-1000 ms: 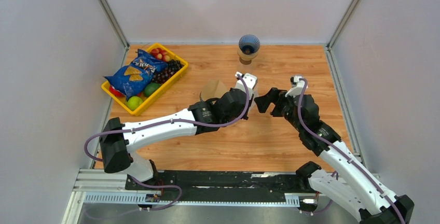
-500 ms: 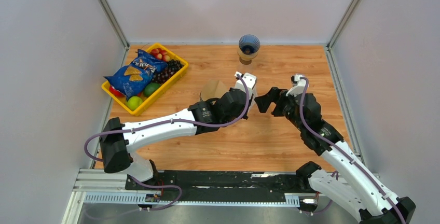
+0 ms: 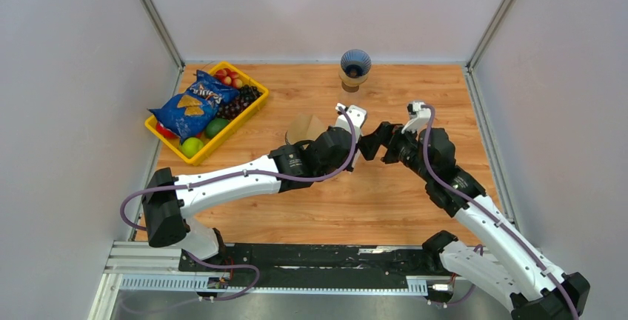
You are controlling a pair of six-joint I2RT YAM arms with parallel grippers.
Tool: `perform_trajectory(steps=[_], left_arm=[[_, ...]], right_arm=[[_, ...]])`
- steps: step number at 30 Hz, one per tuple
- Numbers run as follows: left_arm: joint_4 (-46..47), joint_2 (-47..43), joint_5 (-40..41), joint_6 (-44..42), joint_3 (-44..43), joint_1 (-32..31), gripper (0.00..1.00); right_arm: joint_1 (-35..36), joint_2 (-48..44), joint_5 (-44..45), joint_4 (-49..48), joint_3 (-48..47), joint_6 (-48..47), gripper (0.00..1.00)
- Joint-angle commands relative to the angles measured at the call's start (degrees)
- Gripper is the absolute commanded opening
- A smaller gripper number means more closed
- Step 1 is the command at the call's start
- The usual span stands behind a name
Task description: Place the coffee filter in the dripper
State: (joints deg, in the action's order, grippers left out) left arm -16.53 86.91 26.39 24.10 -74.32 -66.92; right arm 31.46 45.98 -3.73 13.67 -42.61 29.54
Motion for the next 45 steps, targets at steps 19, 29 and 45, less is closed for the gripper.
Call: perform_trajectory(steps=[19,29,45], left_arm=[[0.11,-0.52,1.76,0.34,-2.09,-0.42,0.00],[-0.13,-0.71,5.87,2.15,-2.18,-0.43,0.00],[2.23,-0.26,3.86,4.85,-2.24,-0.41,0.00]], right_arm=[[0.10,2.91,6.59,0.09,-1.52,-1.56,0.84],[0.20,4.09,10.88,3.99,-2.27,-1.77,0.70],[2.68,6.26,10.44,-2.09,-1.73,2.59,0.56]])
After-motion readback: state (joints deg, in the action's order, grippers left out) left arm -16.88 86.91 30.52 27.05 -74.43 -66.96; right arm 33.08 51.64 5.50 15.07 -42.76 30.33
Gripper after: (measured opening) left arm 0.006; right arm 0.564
